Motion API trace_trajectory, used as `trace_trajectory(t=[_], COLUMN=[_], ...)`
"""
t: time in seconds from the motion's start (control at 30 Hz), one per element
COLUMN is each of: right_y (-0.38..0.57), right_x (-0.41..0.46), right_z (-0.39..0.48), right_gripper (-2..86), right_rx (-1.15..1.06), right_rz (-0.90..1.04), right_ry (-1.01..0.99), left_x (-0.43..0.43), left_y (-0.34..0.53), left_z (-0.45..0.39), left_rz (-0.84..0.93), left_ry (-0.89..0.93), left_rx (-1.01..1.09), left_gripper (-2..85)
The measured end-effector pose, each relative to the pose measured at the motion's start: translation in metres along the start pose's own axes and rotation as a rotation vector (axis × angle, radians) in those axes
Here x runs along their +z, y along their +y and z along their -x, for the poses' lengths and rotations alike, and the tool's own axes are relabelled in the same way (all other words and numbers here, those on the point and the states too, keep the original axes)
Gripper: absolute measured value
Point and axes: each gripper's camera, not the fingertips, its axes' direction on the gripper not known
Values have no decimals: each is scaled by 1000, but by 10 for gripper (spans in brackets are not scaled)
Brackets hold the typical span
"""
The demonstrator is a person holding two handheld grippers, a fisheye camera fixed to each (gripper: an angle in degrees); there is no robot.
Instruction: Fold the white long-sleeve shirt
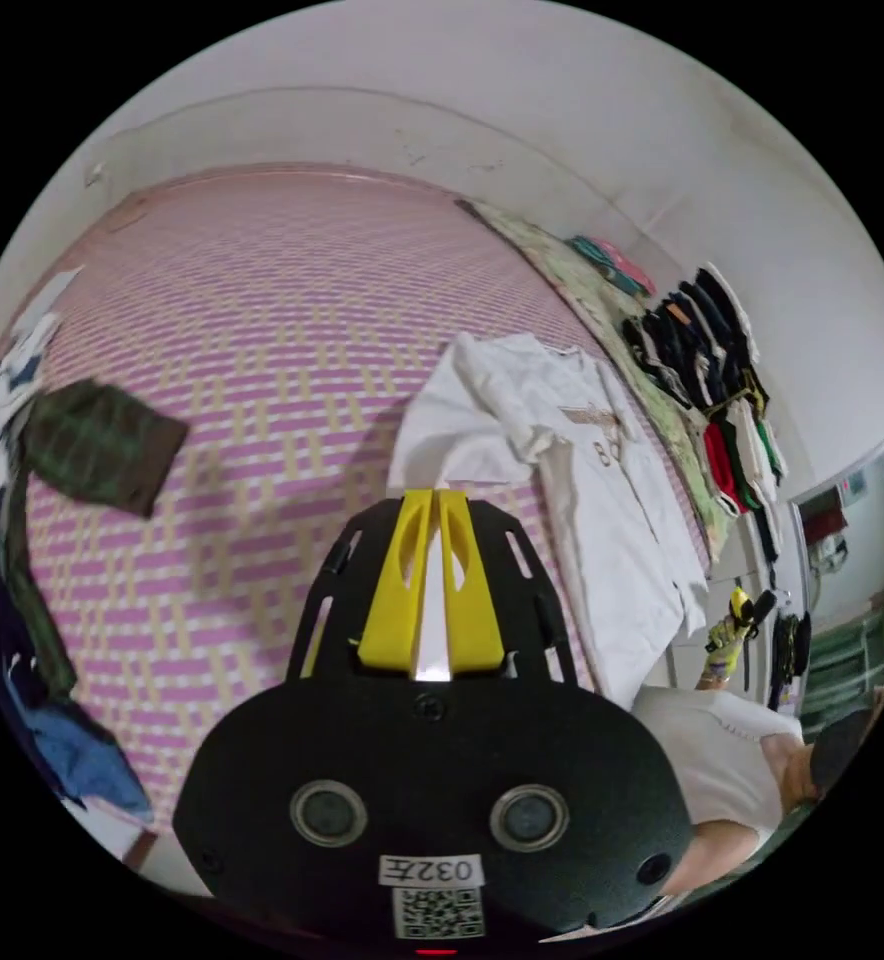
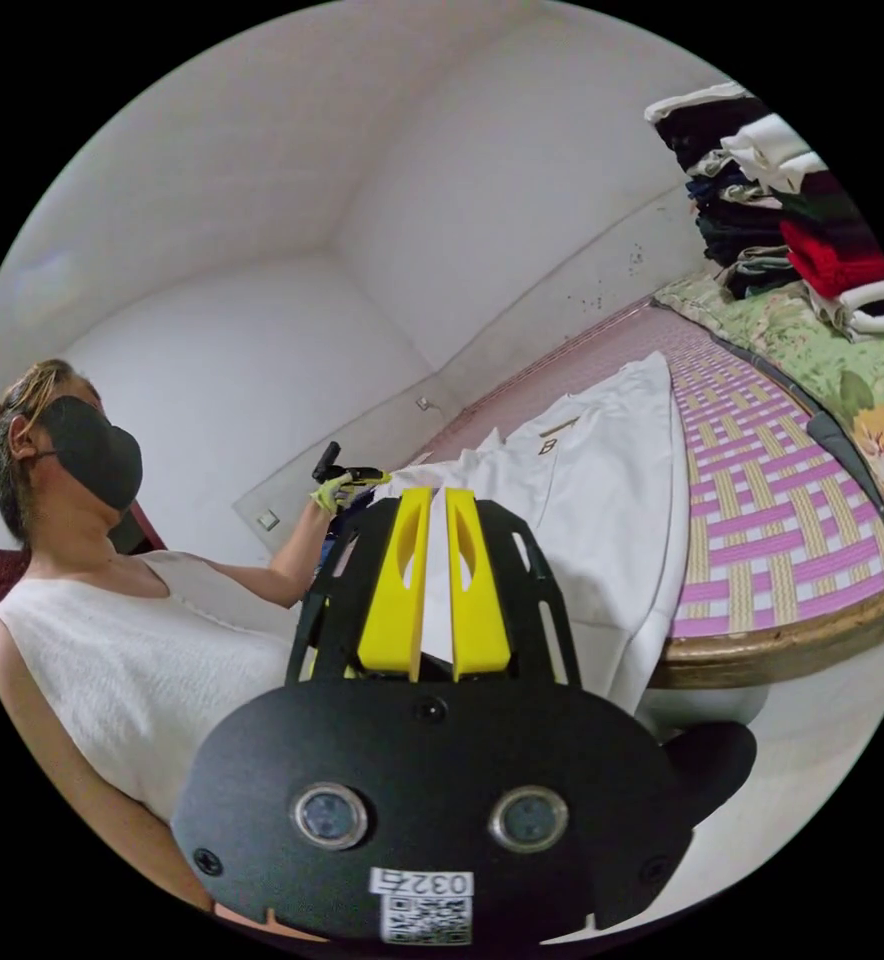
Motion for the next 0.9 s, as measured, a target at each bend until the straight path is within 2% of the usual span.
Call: trace_trajectory(t=[0.03,0.1,0.23,0.43,0.57,0.7,0.9], right_y=[-2,-5,-15,-33,-42,-55,-83], right_x=[2,4,9,6,4,8,10], right_z=[-2,-6,-8,0,-3,-2,9], right_gripper=[35,34,35,35,35,36,36], right_rx=[4,14,21,-2,10,9,-24], right_rz=[9,20,47,78,91,98,128], right_ry=[-9,-36,-71,-82,-94,-127,-162], left_x=[-8,-11,-1,-17,-5,12,5], left_y=[10,31,81,168,187,189,226], left_z=[32,65,93,128,159,160,206], left_rz=[-6,-14,-74,-278,-215,-194,-298], left_ry=[-52,-92,19,-99,-139,-251,-107], left_rx=[-115,-208,-219,-393,-468,-439,-472], left_gripper=[-8,2,44,82,109,86,35])
